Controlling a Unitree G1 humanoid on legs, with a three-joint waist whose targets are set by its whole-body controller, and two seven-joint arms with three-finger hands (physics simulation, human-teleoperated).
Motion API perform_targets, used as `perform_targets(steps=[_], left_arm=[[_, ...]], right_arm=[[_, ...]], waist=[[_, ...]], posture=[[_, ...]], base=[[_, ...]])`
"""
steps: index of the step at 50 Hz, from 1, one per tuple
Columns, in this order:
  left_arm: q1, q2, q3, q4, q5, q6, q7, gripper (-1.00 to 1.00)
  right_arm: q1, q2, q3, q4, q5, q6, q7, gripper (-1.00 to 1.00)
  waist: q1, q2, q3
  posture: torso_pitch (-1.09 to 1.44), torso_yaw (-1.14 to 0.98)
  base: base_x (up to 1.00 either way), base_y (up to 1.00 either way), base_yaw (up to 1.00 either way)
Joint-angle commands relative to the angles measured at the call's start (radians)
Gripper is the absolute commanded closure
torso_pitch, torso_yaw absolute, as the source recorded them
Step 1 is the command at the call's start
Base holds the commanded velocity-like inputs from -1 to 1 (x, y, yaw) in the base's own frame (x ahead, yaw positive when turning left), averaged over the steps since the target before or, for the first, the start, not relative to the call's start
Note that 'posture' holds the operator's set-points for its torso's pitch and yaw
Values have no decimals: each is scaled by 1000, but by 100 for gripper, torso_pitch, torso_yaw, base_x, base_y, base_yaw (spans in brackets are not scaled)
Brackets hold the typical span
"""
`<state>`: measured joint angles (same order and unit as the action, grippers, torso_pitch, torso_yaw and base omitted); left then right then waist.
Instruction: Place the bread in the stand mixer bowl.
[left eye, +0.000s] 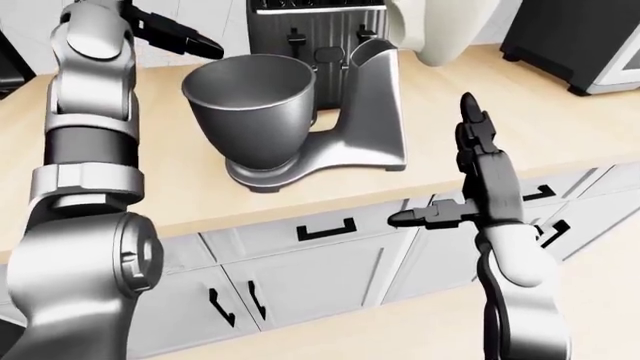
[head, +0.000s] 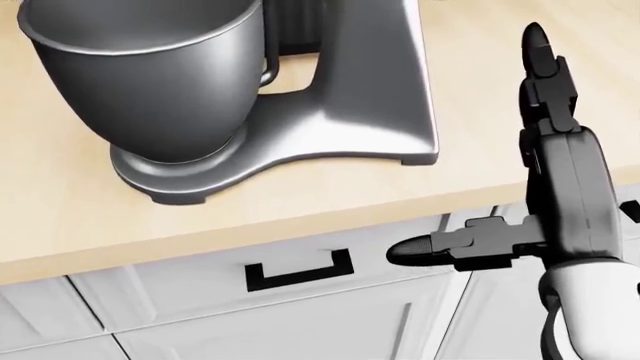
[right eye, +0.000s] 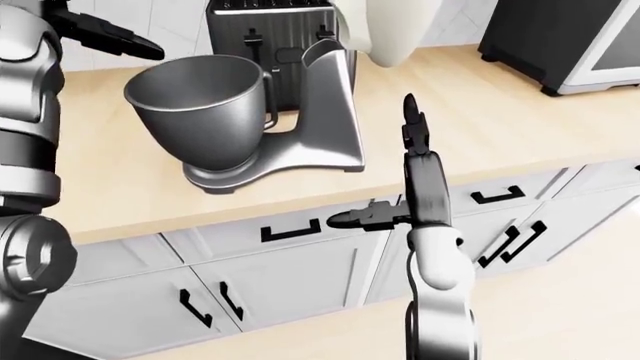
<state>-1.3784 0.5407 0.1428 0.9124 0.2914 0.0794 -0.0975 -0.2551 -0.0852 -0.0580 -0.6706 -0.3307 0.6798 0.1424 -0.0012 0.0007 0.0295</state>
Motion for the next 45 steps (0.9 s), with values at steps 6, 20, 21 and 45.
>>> perform_targets(steps=[6, 20, 21, 45], left_arm=[[1, 33, 14, -123, -4, 24, -21, -100], [99, 90, 49, -283, -12, 106, -51, -100], [102, 95, 50, -293, -14, 112, -53, -100], [308, 185, 121, -521, -84, 200, -76, -100]], right_arm=[[-20, -4, -3, -40, -6, -23, -5, -100], [-14, -3, -8, -32, 0, -35, -7, -100], [-14, -3, -7, -29, 1, -37, -8, -100], [-15, -1, -1, -29, -3, -36, -10, -100]], waist=[[-2, 6, -24], [-2, 9, -20], [-2, 10, -20], [0, 18, -21]], posture=[[0, 0], [0, 0], [0, 0], [0, 0]], base=[[0, 0, 0], [0, 0, 0], [0, 0, 0], [0, 0, 0]])
